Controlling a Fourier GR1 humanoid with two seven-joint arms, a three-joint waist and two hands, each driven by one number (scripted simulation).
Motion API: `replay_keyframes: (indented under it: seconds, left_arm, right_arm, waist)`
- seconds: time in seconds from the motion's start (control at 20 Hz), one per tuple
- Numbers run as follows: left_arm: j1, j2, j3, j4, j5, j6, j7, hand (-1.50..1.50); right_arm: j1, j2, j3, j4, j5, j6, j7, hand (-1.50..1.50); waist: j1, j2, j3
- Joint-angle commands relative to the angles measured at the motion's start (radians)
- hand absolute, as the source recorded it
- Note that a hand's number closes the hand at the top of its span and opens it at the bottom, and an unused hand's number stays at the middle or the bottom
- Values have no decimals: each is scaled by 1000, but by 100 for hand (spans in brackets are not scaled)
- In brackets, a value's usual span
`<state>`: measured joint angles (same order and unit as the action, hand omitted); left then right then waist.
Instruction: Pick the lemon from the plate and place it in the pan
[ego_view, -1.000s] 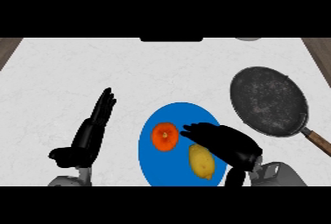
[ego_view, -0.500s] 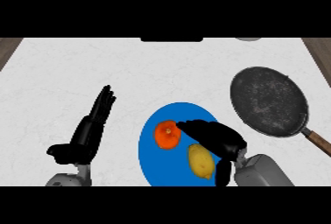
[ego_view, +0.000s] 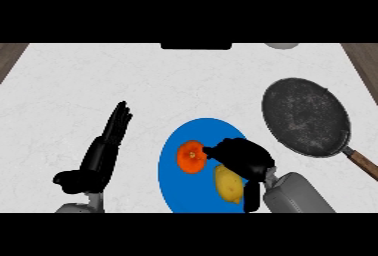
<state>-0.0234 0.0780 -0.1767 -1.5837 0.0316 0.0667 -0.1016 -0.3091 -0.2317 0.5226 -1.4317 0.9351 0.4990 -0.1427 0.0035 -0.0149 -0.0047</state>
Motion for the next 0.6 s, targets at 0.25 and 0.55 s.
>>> replay_keyframes:
  seconds: [0.25,0.55]
  left_arm:
    - [12,5,25,-6,-3,-26,16,0]
    - [-3,-13,22,-44,-27,18,47,0]
  right_arm:
    - [72,39,0,40,108,-180,-85,150]
    - [291,83,-24,-294,124,-118,221,150]
  waist:
    - [-2,15,5]
    - [-36,4,4]
